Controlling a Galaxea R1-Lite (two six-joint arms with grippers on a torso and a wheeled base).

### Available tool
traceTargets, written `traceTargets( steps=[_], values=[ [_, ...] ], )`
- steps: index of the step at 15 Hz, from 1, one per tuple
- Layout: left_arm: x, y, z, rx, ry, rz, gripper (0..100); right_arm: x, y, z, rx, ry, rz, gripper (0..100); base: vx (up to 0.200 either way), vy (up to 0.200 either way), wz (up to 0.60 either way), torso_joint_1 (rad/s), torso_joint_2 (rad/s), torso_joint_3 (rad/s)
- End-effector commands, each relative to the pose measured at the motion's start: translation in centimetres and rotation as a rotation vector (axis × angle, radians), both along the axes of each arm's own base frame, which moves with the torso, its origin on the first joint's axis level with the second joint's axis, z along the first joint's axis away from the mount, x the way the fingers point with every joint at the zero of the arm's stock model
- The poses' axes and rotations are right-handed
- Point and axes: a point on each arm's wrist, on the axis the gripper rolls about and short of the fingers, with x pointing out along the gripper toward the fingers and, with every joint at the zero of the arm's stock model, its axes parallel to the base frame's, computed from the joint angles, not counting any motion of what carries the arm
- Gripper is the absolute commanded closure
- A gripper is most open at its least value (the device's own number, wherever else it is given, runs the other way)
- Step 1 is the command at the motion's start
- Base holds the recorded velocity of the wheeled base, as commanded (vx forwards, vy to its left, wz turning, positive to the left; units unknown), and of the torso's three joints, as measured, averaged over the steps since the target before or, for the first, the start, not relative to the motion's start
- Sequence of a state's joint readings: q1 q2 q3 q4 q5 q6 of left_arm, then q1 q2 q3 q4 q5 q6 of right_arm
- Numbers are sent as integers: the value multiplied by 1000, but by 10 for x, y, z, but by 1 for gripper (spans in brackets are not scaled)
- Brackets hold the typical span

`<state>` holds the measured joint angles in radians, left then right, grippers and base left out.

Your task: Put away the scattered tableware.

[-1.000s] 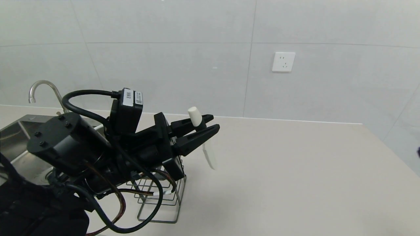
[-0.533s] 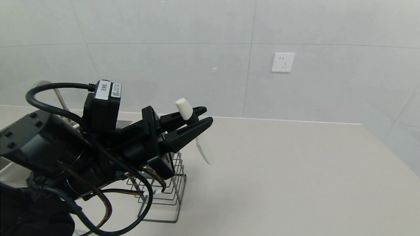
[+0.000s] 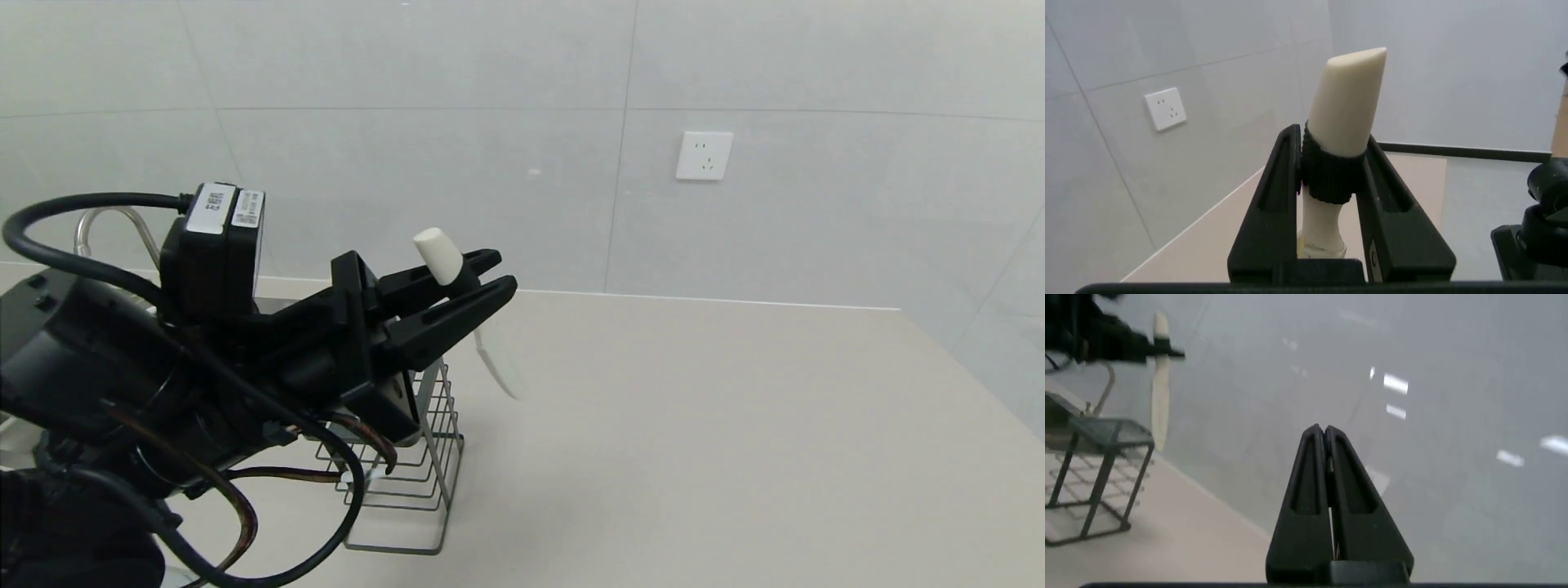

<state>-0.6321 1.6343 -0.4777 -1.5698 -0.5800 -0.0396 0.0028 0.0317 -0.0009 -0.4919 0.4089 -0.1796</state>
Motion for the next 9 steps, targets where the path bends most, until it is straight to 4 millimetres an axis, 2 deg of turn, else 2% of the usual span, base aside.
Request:
traceTargets(
  steps=[1,3,4,7,9],
  values=[
    [-7,13,7,-18,-24,28,100,4,-1,-19,38,168,-28,100,0,0,0,0,0,0],
    [-10,25,5,-11,-17,63,100,7,-1,-34,33,319,-33,100,0,0,0,0,0,0],
    [-8,38,6,-13,-24,114,100,8,-1,-45,43,432,-35,100,0,0,0,0,0,0],
    [-1,58,9,-3,-65,217,100,9,-1,-44,51,425,-54,100,0,0,0,0,0,0],
    [1,58,7,4,-64,224,100,9,-1,-44,56,424,-65,100,0,0,0,0,0,0]
  ],
)
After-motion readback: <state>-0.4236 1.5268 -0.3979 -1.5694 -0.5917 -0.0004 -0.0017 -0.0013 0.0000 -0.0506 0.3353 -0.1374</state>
